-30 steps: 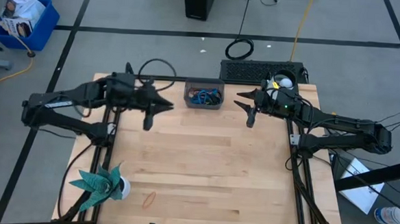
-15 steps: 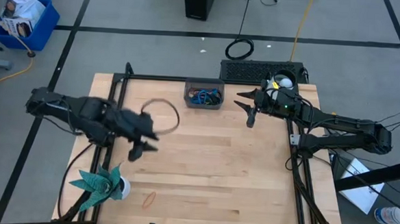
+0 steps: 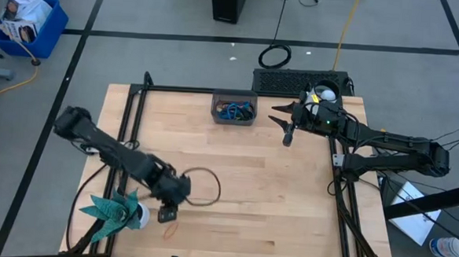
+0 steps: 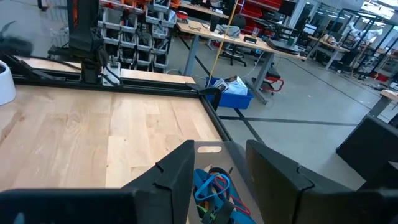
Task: Pick and place rubber bands into bin
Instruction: Put the orange rubber band into the black bin
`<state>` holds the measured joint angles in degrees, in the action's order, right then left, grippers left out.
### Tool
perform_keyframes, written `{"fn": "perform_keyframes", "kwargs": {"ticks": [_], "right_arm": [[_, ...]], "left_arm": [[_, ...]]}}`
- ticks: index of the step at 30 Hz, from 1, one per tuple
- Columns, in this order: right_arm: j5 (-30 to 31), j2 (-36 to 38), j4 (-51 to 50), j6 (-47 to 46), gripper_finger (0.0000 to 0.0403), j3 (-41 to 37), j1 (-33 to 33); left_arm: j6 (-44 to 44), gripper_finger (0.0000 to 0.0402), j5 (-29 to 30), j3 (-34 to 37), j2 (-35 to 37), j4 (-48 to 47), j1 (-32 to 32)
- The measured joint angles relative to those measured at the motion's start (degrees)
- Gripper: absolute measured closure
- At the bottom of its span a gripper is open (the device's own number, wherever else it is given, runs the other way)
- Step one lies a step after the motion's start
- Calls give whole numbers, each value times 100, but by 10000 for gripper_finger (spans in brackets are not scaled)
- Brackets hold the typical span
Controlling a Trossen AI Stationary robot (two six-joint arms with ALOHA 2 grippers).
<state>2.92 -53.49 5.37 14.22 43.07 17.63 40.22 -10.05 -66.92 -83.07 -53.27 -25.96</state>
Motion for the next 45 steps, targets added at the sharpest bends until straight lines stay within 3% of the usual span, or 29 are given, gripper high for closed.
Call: {"fn": "perform_keyframes", "kwargs": {"ticks": [5,10,15,26,35,45], "right_arm": [[0,0,4,2,261,-9,0],[0,-2,38,-6,261,-299,0],[0,-2,389,-325,261,-719,0],[0,2,1580,-258,261,-944,1],[-1,0,2034,-258,261,-944,0],[-2,0,2015,-258,261,-944,0]], "left_arm": [[-29,174,-26,-118,-806,91,-275],[-107,174,114,-743,-1667,-139,-481],[291,174,-32,-1075,-2211,-447,-491],[2265,174,-542,-874,-2287,-155,-629],[3564,174,-463,-400,-2284,420,-758],[4001,174,-445,237,-2283,1058,-773]]}}
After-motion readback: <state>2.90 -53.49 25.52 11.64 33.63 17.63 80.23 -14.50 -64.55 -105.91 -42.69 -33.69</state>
